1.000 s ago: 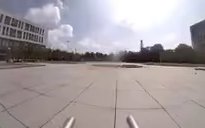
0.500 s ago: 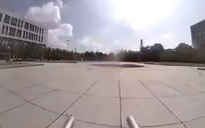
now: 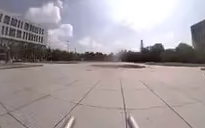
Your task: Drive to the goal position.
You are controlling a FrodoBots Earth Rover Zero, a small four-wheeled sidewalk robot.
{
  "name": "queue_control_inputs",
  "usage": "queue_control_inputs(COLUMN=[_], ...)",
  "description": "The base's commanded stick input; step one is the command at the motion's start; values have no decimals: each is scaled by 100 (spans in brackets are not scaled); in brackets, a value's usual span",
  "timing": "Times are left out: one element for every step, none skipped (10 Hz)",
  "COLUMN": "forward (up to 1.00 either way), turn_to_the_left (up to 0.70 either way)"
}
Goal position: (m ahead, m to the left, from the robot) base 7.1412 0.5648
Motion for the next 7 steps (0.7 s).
queue_control_inputs(forward=[70, 70, 70, 70, 70, 70, 70], turn_to_the_left=[4, 4, 4, 4, 4, 4, 4])
